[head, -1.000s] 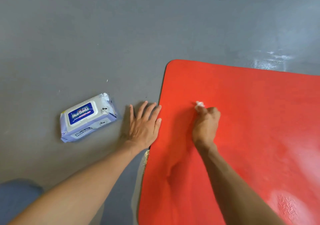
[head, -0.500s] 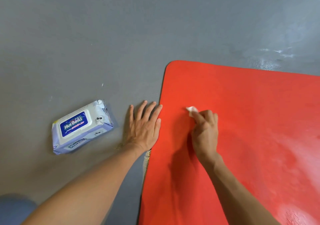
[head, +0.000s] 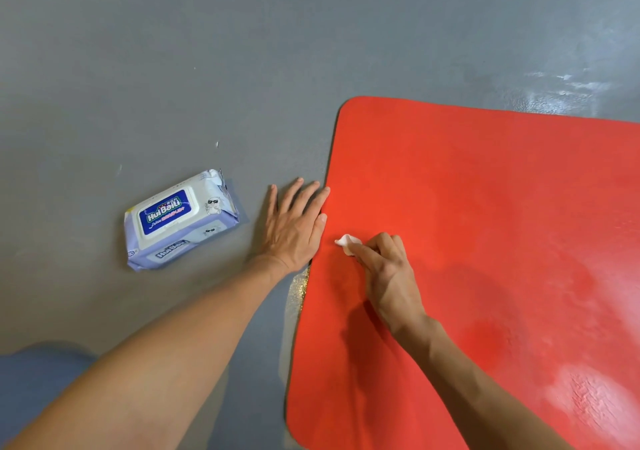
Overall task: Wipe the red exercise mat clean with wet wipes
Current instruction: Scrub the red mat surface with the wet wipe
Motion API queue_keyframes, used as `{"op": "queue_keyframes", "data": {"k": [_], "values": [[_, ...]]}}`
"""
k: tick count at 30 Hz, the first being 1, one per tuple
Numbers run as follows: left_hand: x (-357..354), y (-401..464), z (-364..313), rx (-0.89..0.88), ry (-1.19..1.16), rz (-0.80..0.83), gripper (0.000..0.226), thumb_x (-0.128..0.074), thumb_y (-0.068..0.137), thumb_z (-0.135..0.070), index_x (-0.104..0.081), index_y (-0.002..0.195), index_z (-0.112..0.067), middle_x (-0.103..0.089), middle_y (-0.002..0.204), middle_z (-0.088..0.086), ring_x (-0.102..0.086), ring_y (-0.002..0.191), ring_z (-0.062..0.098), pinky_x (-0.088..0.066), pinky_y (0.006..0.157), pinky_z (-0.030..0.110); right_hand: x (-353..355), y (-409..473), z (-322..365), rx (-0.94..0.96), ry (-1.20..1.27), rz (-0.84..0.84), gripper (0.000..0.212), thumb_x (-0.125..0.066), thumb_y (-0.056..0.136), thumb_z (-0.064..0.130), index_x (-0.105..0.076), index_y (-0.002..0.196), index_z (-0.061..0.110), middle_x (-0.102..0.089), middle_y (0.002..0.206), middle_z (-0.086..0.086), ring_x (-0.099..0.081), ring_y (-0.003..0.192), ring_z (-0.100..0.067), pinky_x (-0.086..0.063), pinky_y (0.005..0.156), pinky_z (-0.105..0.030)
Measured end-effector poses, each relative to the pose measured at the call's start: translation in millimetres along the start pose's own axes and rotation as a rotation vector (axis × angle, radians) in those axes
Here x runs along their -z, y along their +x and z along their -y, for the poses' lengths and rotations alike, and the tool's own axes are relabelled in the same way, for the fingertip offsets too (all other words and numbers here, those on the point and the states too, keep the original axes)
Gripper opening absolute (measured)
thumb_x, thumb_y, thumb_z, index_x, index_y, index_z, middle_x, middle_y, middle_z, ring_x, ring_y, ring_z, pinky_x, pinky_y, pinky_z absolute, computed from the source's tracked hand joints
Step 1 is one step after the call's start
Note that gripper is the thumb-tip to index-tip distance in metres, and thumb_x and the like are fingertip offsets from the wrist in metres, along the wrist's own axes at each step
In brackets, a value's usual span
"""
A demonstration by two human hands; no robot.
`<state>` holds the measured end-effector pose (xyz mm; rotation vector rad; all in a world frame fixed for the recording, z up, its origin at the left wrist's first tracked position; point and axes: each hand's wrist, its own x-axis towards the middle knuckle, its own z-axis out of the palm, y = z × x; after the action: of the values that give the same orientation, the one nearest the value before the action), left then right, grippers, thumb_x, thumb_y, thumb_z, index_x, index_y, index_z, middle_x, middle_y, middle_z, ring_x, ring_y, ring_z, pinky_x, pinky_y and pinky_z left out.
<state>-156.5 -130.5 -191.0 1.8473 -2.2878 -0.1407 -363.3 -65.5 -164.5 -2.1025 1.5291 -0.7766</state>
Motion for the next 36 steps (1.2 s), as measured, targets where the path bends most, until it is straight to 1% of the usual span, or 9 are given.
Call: {"op": "queue_keyframes", "data": {"k": [7,12,15,18,21,24,28,33,36], "values": [[4.7,-20.2,2.5,-0.031,0.066,0.030,0.060,-0.028,0.107,-0.043,-0.041,0.160,-0.019,-0.040,0.165,-0.002,-0.029,0.155,0.024,-0.020,0.125,0.061,-0.7,-46.6,7.6,0.396,0.016,0.356,0.046,-0.040,0.095,0.005,-0.067,0.129,0.020,-0.057,0.101,0.001,-0.051,0.088,-0.020,-0.050,0.076,-0.032],[3.9,-17.6,2.9,-0.023,0.035,-0.017,0.055,-0.031,0.107,-0.041,-0.048,0.156,-0.022,-0.048,0.159,-0.003,-0.037,0.150,0.024,-0.024,0.124,0.058,26.0,55.7,-47.6,-0.271,-0.125,-0.002,0.031,-0.052,0.096,0.004,-0.071,0.116,0.017,-0.055,0.115,-0.010,-0.052,0.106,-0.026,-0.033,0.084,-0.019],[3.3,-2.9,1.9,-0.032,0.017,-0.056,0.052,-0.032,0.108,-0.039,-0.052,0.153,-0.021,-0.053,0.154,0.001,-0.044,0.144,0.029,-0.026,0.124,0.057,22.1,89.8,-47.7,-0.565,-0.066,-0.248,0.019,-0.056,0.098,0.010,-0.072,0.110,0.012,-0.052,0.109,-0.008,-0.044,0.094,-0.006,-0.035,0.086,-0.021],[-2.3,18.5,-2.7,0.029,-0.023,-0.088,0.052,-0.034,0.106,-0.036,-0.054,0.151,-0.019,-0.054,0.153,0.004,-0.044,0.144,0.033,-0.028,0.123,0.058,-16.9,78.1,9.8,-0.362,0.103,-0.217,0.019,-0.065,0.100,0.027,-0.067,0.094,0.009,-0.047,0.090,0.002,-0.043,0.083,-0.004,-0.037,0.079,-0.024],[-7.4,25.4,-6.3,0.058,-0.004,-0.111,0.051,-0.038,0.105,-0.034,-0.052,0.152,-0.021,-0.053,0.153,0.003,-0.041,0.147,0.032,-0.029,0.122,0.056,-18.7,61.8,14.8,-0.004,-0.035,0.008,0.018,-0.059,0.101,0.012,-0.071,0.115,0.015,-0.050,0.094,-0.002,-0.045,0.090,-0.019,-0.040,0.078,-0.027],[-4.9,25.3,-9.1,0.078,0.037,-0.124,0.049,-0.037,0.107,-0.035,-0.051,0.153,-0.024,-0.052,0.154,-0.001,-0.040,0.148,0.029,-0.028,0.123,0.052,15.2,91.9,-44.5,-0.340,-0.002,-0.238,0.014,-0.063,0.098,0.019,-0.075,0.102,0.012,-0.050,0.092,-0.002,-0.044,0.089,-0.014,-0.039,0.078,-0.030],[-3.7,24.1,-11.2,0.089,0.037,-0.114,0.048,-0.038,0.108,-0.033,-0.051,0.153,-0.022,-0.051,0.154,-0.001,-0.039,0.148,0.028,-0.028,0.123,0.052,15.9,116.9,-52.7,-0.514,-0.165,-0.336,0.029,-0.049,0.102,0.009,-0.073,0.117,0.008,-0.045,0.092,-0.005,-0.038,0.092,-0.024,-0.030,0.078,-0.028],[-5.5,24.5,-10.3,0.094,0.016,-0.137,0.046,-0.039,0.109,-0.031,-0.054,0.150,-0.018,-0.052,0.153,-0.001,-0.041,0.148,0.028,-0.029,0.123,0.052,-24.8,108.7,-3.1,-0.037,-0.083,-0.077,0.030,-0.060,0.099,0.004,-0.068,0.127,0.010,-0.053,0.097,-0.004,-0.042,0.090,-0.023,-0.046,0.081,-0.033],[-7.6,25.4,-9.1,0.099,0.011,-0.128,0.046,-0.038,0.108,-0.031,-0.056,0.147,-0.014,-0.053,0.153,0.000,-0.041,0.148,0.028,-0.030,0.123,0.053,-3.5,124.6,-26.3,0.222,-0.145,0.096,0.031,-0.050,0.100,0.014,-0.069,0.125,0.011,-0.056,0.099,-0.004,-0.049,0.092,-0.026,-0.049,0.083,-0.034]]}}
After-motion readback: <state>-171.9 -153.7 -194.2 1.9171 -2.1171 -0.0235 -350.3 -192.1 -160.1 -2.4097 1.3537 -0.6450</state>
